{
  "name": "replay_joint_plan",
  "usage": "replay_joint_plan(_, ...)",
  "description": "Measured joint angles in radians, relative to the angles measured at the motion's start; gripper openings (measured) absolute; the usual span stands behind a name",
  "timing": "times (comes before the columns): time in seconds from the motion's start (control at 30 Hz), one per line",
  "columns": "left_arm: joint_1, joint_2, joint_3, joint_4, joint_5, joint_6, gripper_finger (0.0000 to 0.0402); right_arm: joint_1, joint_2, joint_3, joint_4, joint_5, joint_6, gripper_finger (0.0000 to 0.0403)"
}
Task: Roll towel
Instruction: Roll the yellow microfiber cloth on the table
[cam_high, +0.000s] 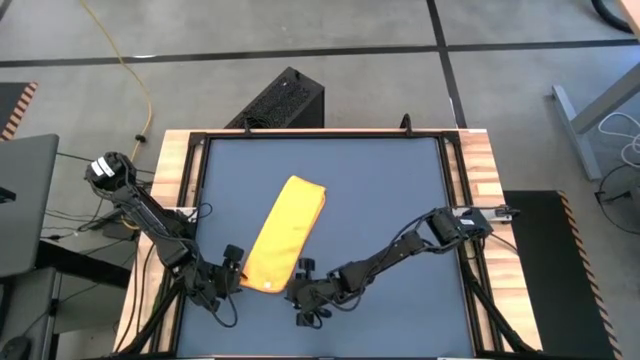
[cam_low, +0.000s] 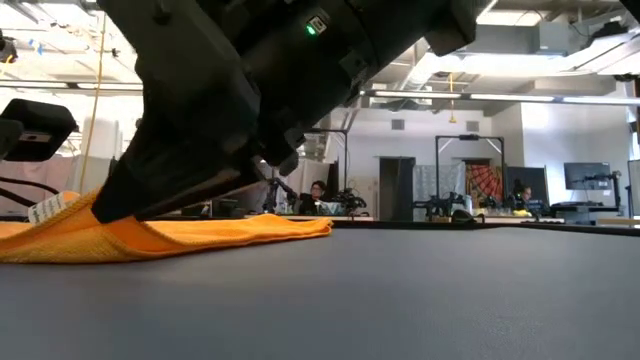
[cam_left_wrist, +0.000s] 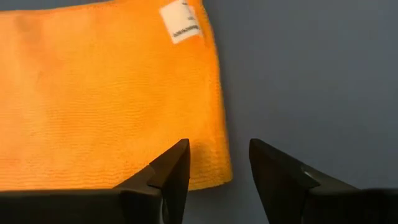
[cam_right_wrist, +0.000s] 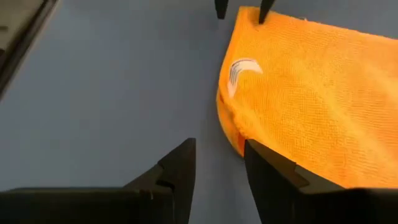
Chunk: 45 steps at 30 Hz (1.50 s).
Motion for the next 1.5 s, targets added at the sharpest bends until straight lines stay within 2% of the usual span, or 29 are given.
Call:
replay_joint_plan(0.9, 0.000, 0.000, 0.000, 0.000, -0.020, -0.016, 0.0155, -0.037, 0.000, 0.000, 0.006, -0.064, 0.020, 0.0157)
replay_joint_plan(1.1, 0.000, 0.000, 0.000, -0.003, -0.020, -0.024, 0.0155, -0.050, 0.063, 0.004, 0.086, -0.076, 0.005, 0.0157)
replay_joint_plan(1.27, 0.000, 0.000, 0.001, -0.006, -0.020, -0.024, 0.0155, -0.050, 0.063, 0.004, 0.071, -0.070, 0.001, 0.0155)
replay_joint_plan(1.37, 0.000, 0.000, 0.001, -0.011, -0.019, -0.025, 0.0155, -0.050, 0.063, 0.004, 0.071, -0.069, 0.001, 0.0143)
replay_joint_plan(1.5, 0.000, 0.000, 0.001, -0.015, -0.016, -0.026, 0.0149, -0.050, 0.063, 0.004, 0.069, -0.068, 0.001, 0.0102)
